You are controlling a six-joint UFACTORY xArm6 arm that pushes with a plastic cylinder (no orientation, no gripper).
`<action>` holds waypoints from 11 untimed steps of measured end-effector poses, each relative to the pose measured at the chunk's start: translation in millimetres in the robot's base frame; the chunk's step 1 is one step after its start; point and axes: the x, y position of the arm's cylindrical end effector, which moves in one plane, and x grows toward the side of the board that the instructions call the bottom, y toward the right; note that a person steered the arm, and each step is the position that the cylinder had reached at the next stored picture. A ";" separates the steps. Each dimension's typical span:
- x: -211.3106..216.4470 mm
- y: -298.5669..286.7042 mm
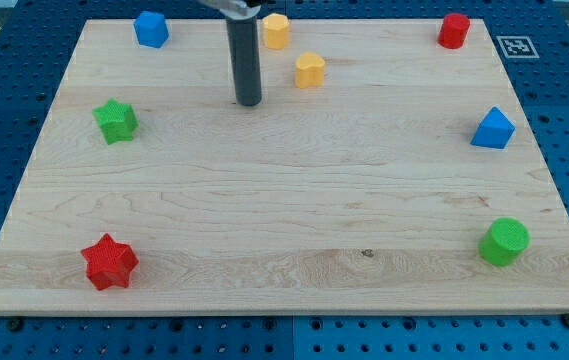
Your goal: Push the yellow heart towards the bottom middle of the board
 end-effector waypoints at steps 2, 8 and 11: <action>-23.7 4.6; -54.6 72.0; 3.6 72.1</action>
